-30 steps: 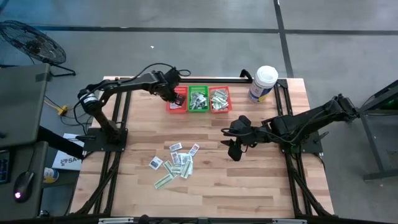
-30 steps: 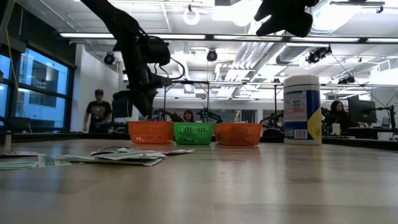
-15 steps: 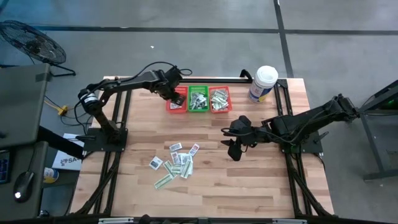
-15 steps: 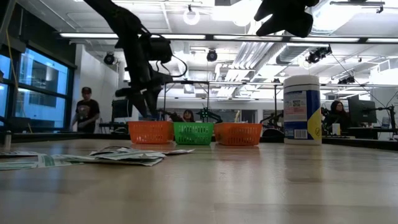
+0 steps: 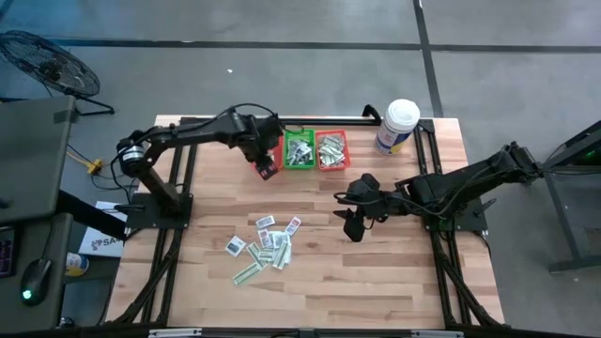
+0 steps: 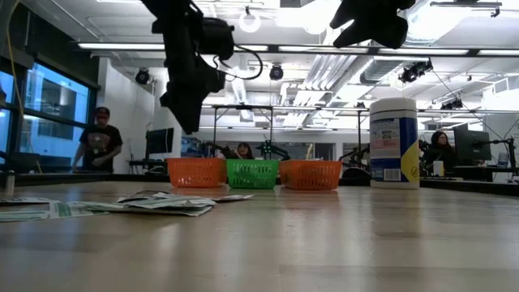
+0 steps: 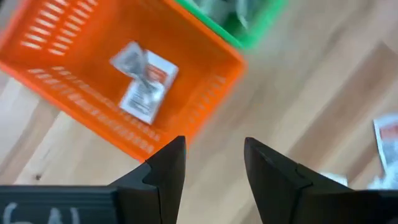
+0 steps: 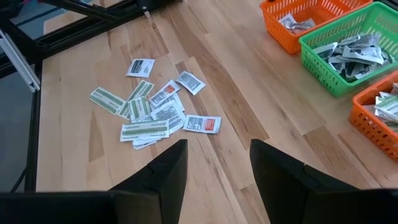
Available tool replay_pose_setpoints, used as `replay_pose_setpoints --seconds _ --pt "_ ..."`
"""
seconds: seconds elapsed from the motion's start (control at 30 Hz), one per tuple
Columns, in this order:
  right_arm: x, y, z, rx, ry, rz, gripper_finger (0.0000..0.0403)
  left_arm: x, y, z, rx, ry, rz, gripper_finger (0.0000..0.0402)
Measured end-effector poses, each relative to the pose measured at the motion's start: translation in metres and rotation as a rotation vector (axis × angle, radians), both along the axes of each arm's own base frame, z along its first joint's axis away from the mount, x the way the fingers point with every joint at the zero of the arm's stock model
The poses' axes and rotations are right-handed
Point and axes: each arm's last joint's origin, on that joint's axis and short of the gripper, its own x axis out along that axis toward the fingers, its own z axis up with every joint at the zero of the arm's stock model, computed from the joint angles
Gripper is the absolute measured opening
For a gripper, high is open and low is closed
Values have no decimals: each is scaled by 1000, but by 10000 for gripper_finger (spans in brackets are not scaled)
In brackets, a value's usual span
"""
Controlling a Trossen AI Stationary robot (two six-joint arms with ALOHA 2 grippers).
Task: Pick & Place First Aid Supplies
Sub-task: Put the top ointment pack into the left orange bin
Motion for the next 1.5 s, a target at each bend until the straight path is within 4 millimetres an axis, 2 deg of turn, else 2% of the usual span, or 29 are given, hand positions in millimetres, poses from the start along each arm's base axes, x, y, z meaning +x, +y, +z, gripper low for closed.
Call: replay_pose_setpoints --seconds 0.53,0.7,0.87,1.03,1.23,1.5 --pt "0 0 0 -14 0 12 168 12 -91 2 -73 84 -158 163" --pt "0 0 0 -27 6 41 168 15 -116 2 -46 88 -158 198" --pt "0 1 0 -36 16 76 168 16 -136 1 -25 84 -81 241" --pt "0 2 0 -29 19 93 168 19 -157 -4 -53 74 -35 249" --pt "0 2 0 -30 22 125 168 29 -173 -28 -94 154 1 249" --pt "0 2 0 -28 21 129 168 46 -171 -59 -94 201 -44 250"
